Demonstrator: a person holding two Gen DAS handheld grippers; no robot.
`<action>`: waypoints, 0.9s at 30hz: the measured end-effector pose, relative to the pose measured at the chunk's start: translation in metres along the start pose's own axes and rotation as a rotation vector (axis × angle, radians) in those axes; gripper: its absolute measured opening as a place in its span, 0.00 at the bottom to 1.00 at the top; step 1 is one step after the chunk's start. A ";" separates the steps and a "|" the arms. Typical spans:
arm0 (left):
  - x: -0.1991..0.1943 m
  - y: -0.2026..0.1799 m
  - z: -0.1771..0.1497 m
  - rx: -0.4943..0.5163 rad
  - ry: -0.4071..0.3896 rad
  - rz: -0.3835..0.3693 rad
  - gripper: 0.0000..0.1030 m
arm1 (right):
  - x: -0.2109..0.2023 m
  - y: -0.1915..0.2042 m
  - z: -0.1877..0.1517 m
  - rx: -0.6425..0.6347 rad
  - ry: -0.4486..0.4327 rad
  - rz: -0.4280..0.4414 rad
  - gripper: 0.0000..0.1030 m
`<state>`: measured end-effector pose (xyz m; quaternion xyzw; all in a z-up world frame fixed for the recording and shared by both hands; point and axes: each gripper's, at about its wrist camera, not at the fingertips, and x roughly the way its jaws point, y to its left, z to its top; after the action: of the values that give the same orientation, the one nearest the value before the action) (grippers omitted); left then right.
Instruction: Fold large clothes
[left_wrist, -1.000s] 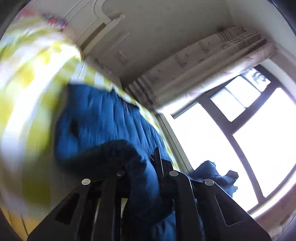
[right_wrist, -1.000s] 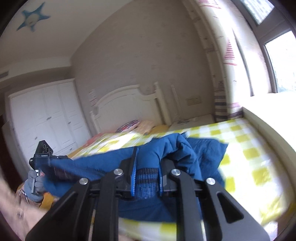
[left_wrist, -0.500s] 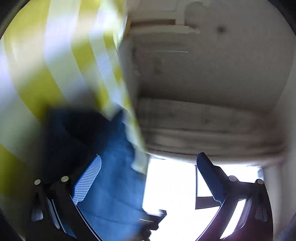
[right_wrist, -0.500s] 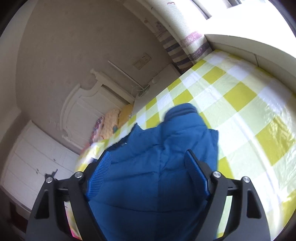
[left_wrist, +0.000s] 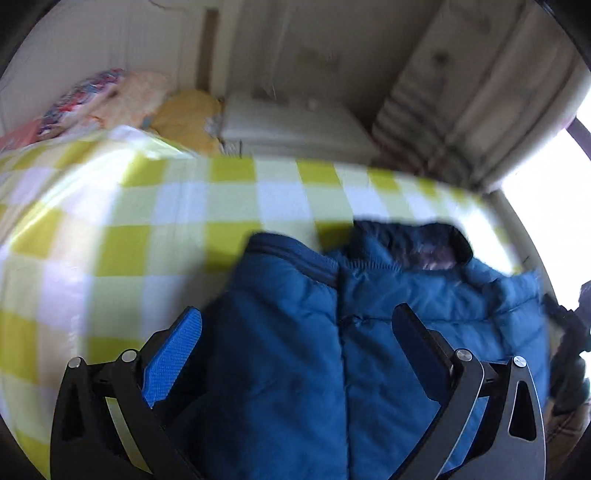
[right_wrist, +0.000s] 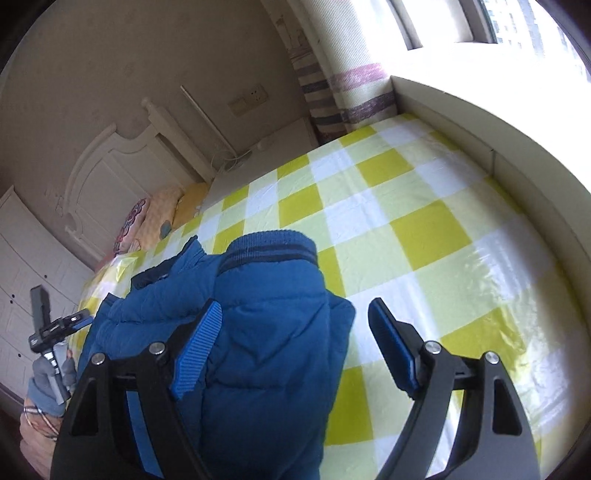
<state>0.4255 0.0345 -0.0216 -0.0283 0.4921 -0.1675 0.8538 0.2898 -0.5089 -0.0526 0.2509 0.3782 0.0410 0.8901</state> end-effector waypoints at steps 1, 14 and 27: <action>0.018 -0.004 0.000 0.029 0.052 0.053 0.95 | 0.003 0.002 0.000 -0.010 0.010 -0.001 0.78; -0.101 0.031 -0.003 -0.120 -0.283 -0.057 0.16 | -0.068 0.142 0.032 -0.411 -0.252 -0.037 0.07; 0.032 0.078 0.002 -0.286 -0.131 0.014 0.66 | 0.103 0.082 0.034 -0.208 0.029 -0.260 0.60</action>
<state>0.4618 0.0977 -0.0634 -0.1572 0.4544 -0.0875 0.8725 0.3967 -0.4245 -0.0605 0.1059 0.4141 -0.0319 0.9035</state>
